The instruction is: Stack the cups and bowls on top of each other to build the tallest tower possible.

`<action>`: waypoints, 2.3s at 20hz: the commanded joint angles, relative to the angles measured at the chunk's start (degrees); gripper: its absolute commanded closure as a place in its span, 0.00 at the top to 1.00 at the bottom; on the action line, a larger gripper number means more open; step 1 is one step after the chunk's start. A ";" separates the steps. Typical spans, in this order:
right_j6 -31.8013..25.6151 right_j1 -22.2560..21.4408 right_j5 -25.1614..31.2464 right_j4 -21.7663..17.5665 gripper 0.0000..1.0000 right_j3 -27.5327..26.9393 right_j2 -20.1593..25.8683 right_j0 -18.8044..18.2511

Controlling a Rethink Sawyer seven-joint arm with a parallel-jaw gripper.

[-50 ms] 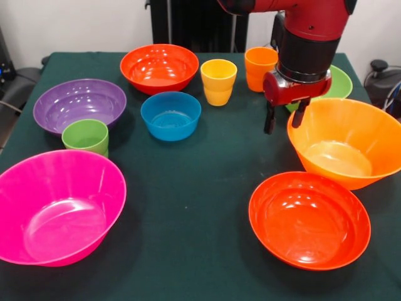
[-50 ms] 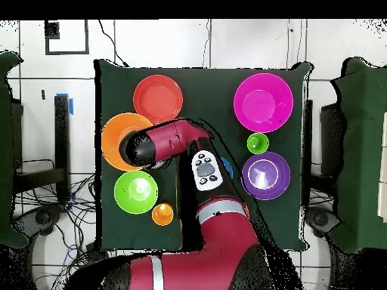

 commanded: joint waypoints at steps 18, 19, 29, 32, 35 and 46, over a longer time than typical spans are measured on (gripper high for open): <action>5.71 0.90 -6.27 0.27 1.00 6.09 1.27 0.51; 5.71 0.99 -6.47 0.27 1.00 6.10 1.29 0.57; 5.88 2.38 -8.56 -0.23 1.00 6.15 0.43 1.12; 5.83 2.91 -10.13 -0.44 1.00 6.38 0.46 0.94; 6.16 3.02 -11.03 -0.32 1.00 6.75 0.28 0.92; 5.08 3.28 -9.56 0.16 0.00 6.26 0.15 1.26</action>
